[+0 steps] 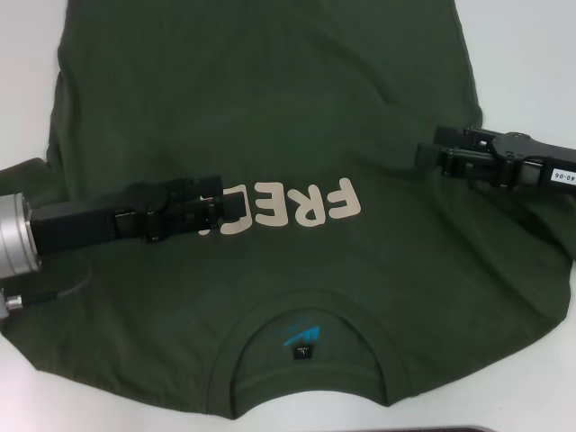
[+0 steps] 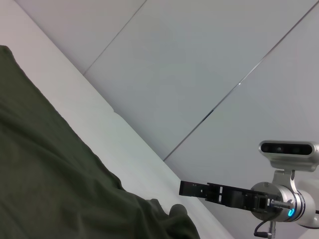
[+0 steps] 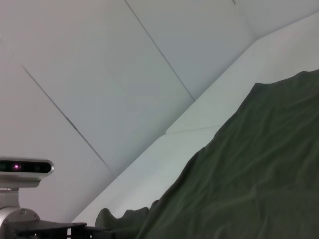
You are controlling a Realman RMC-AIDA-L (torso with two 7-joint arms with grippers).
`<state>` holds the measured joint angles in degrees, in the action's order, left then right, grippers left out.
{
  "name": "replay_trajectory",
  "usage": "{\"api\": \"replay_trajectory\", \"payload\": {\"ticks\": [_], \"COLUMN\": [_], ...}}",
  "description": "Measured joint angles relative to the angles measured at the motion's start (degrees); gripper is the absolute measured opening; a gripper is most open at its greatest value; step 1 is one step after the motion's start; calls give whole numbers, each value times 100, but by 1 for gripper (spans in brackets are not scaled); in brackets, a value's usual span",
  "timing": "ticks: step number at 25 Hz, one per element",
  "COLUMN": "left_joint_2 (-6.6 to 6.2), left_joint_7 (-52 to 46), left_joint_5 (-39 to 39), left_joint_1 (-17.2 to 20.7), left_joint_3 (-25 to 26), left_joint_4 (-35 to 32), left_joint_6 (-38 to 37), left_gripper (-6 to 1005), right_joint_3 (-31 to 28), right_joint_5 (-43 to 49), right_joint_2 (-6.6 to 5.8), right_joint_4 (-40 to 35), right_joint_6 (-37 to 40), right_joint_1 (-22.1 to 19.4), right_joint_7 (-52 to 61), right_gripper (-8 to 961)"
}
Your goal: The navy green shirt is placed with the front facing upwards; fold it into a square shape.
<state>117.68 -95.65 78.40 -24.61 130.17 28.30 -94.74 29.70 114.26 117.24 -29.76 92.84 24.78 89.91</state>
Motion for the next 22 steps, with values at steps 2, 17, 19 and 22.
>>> {"api": "replay_trajectory", "payload": {"ticks": [2, 17, 19, 22], "left_joint_2": [0, -9, -10, -21], "left_joint_7": [-1, -6, -6, -6], "left_joint_5": [0, 0, 0, 0], "left_joint_1": [0, -5, -9, -9], "left_joint_3": [0, -12, -16, -11], "left_joint_4": [0, 0, 0, 0], "left_joint_6": [0, -1, -1, 0], "left_gripper": [904, 904, 904, 904], "right_joint_3": [0, 0, 1, 0], "right_joint_5": [3, 9, 9, 7], "right_joint_2": [0, 0, 0, 0], "right_joint_4": [2, 6, 6, 5], "right_joint_6": [0, 6, 6, 6], "right_joint_1": [-1, -37, -42, -39], "right_joint_7": [1, 8, 8, 9], "right_gripper": [915, 915, 915, 915]}}
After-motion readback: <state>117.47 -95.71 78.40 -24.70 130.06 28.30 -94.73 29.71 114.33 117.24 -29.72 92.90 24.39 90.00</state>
